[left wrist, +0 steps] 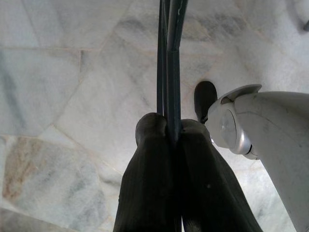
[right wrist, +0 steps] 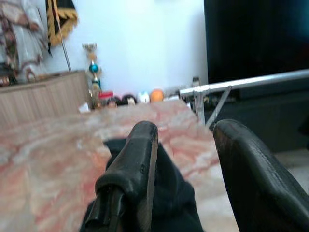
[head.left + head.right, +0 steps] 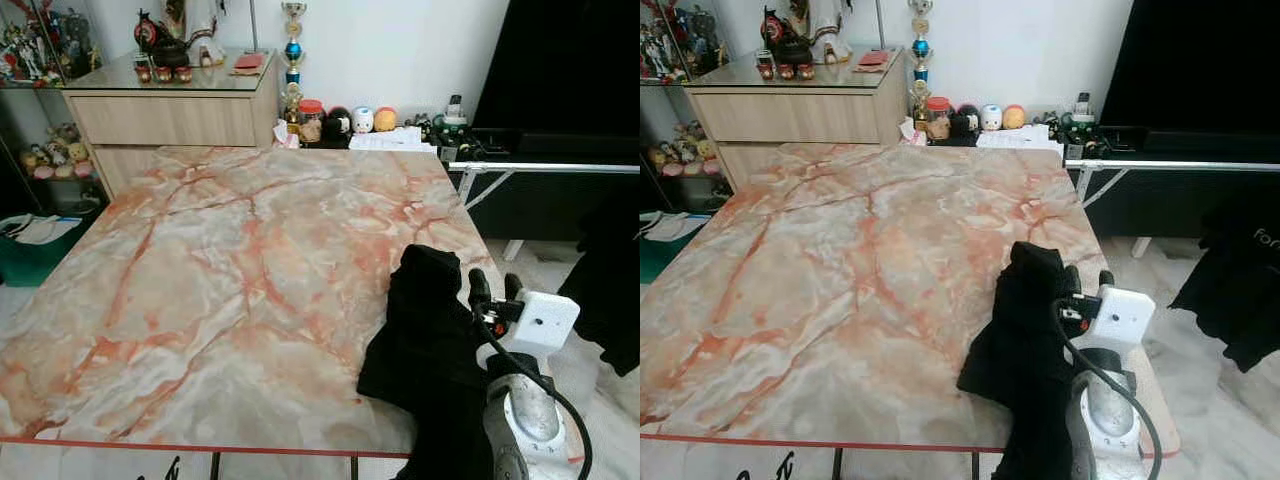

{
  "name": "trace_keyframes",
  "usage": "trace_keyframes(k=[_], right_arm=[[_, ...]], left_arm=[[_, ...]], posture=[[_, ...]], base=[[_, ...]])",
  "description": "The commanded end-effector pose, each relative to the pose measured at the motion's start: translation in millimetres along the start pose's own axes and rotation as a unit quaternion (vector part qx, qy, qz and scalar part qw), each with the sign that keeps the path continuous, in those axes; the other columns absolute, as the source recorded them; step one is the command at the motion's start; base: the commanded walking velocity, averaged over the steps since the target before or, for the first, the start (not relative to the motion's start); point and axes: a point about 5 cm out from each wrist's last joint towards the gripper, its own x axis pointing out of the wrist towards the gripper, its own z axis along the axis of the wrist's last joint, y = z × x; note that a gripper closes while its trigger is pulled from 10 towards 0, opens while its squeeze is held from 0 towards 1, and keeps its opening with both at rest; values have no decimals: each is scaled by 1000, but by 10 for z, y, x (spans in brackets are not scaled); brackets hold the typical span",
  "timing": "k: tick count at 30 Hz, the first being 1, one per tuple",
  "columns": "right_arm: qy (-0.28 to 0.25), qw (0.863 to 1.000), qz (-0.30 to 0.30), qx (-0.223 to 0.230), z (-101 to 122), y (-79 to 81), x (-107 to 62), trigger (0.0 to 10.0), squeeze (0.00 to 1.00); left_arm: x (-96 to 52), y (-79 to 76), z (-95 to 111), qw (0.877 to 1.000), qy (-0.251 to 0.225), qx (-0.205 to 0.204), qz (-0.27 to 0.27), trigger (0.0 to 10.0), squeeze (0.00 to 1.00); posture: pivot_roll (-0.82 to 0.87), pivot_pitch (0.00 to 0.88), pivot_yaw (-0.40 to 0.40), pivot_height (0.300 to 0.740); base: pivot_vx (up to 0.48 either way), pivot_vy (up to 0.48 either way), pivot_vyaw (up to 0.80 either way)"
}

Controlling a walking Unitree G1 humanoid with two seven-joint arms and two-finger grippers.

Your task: Hang hanger

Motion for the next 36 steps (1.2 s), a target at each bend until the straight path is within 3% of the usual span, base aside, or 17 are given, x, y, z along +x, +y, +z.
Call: trace_keyframes(k=[1, 8, 12, 24, 29, 30, 32, 33, 36], right_arm=[[-7, 1000, -11, 4, 20, -26, -30, 10000, 0], [-2, 1000, -23, 2, -3, -70, -38, 10000, 0], [-3, 1000, -24, 3, -6, -72, -26, 10000, 0], [12, 999, -35, 0, -67, -123, -49, 10000, 0], [20, 999, -38, -3, -92, -133, -44, 10000, 0], [19, 999, -35, -3, -93, -121, -45, 10000, 0], [17, 999, -35, -2, -91, -116, -46, 10000, 0], [14, 999, -34, -3, -83, -109, -46, 10000, 0], [11, 999, -33, -3, -76, -107, -43, 10000, 0]], left_arm=[[-10, -20, -79, 1000, 15, 8, -2, 10000, 0], [6, -111, -60, 1000, 12, 15, -9, 10000, 0], [29, -293, -38, 1000, 8, 19, -19, 10000, 0], [53, -635, 16, 999, 1, 29, -39, 10000, 0], [64, -851, 105, 998, -9, 30, -49, 10000, 0], [58, -962, 121, 998, -11, 32, -54, 10000, 0], [53, -1020, 122, 998, -12, 32, -57, 10000, 0], [37, -1139, 114, 997, -12, 34, -62, 10000, 0], [17, -1266, 110, 997, -13, 36, -67, 10000, 0]], posture=[[8, 12, 10, 740], [7, 17, 9, 740], [9, 20, 10, 740], [10, 26, 10, 740], [12, 26, 10, 740], [12, 26, 10, 740], [12, 26, 10, 740], [12, 26, 10, 740], [12, 26, 10, 740]], base=[[0, 0, 0], [0, -247, 0], [0, -480, 0], [0, -480, 0], [0, -480, -320], [0, -480, -800], [0, -480, -606], [0, -480, 0], [0, -480, 0]])
